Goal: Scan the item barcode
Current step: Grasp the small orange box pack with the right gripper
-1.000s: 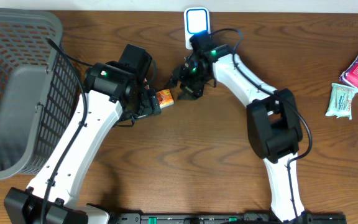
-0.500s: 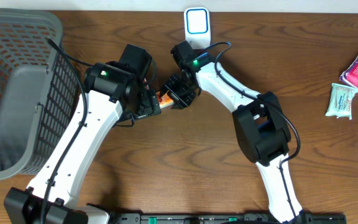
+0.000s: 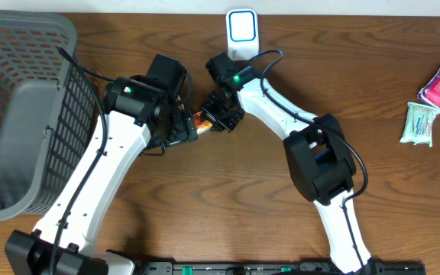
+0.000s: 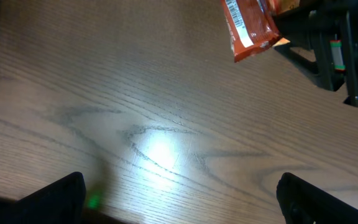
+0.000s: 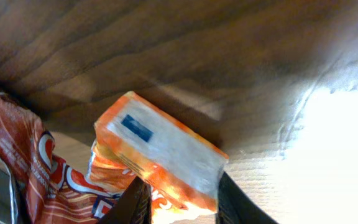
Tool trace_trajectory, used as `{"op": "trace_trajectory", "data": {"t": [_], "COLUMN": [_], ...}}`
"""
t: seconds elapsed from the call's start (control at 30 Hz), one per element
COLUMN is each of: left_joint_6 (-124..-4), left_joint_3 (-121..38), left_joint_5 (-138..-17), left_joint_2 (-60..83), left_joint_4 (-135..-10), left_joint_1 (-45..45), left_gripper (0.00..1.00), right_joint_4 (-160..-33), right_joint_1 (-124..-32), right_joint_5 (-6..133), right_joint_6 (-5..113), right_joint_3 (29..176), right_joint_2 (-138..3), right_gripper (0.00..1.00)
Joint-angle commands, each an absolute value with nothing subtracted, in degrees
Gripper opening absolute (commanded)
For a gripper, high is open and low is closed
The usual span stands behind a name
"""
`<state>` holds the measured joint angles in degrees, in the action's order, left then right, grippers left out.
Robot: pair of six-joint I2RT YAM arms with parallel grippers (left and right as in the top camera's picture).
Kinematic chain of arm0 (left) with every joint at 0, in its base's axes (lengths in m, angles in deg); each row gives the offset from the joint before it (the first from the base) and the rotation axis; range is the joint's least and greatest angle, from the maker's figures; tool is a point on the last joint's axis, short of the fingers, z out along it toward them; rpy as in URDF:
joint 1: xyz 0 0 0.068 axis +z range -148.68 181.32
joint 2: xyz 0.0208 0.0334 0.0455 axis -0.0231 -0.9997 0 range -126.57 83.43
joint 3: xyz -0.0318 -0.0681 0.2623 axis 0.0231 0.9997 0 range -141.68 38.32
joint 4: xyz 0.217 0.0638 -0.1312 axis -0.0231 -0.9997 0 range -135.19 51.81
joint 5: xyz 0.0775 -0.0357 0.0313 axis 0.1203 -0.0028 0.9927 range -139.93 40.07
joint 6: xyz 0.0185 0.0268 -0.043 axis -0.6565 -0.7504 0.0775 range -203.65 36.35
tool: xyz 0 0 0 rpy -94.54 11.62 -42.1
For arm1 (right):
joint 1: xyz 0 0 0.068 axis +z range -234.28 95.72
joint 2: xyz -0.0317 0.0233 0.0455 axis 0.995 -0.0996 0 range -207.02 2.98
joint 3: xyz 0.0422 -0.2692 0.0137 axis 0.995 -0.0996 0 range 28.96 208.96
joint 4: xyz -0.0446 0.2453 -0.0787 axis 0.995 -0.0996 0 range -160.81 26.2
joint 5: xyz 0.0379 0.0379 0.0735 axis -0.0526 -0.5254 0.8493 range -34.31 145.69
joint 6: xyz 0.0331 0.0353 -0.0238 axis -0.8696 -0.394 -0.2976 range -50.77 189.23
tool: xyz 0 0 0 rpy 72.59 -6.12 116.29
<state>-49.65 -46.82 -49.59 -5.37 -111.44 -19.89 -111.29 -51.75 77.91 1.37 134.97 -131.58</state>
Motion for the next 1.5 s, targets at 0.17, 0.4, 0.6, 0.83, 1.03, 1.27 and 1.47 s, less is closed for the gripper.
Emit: {"op": "trace_trajectory", "data": {"t": [0.17,0.4,0.6,0.83,1.03,1.27,1.47], "left_joint_6": [-50.6,-50.6,-50.6,-50.6,-50.6,-50.6,-50.6], "left_joint_3": [-46.8,-46.8,-46.8,-46.8,-46.8,-46.8,-46.8], "left_joint_5": [-49.2,-49.2,-49.2,-49.2,-49.2,-49.2,-49.2], "left_joint_2": [-5.7,-5.7,-5.7,-5.7,-5.7,-5.7,-5.7], "left_joint_4": [-111.7,-111.7,-111.7,-111.7,-111.7,-111.7,-111.7], "left_joint_1": [-19.8,-19.8,-19.8,-19.8,-19.8,-19.8,-19.8], "left_gripper": [0.98,0.98,0.98,0.98,0.98,0.98,0.98], "right_joint_4": [-114.1,-122.6,-132.2,-135.3,-134.4,-125.1,-121.9], "right_joint_1": [-58.6,-65.6,-71.3,-71.6,-69.8,-66.5,-66.0], "right_joint_5": [74.8,78.3,87.0,88.0,87.0,77.3,77.1], "right_joint_6": [27.5,56.2,57.7,57.7,52.9,41.6,42.3], "right_joint_3": [134.2,137.2,140.3,139.9,138.5,132.5,131.3], "right_joint_2": [-132.0,-132.0,-132.0,-132.0,-132.0,-132.0,-131.9], "right_gripper": [0.01,0.01,0.13,0.59,0.58,0.54,0.02]}}
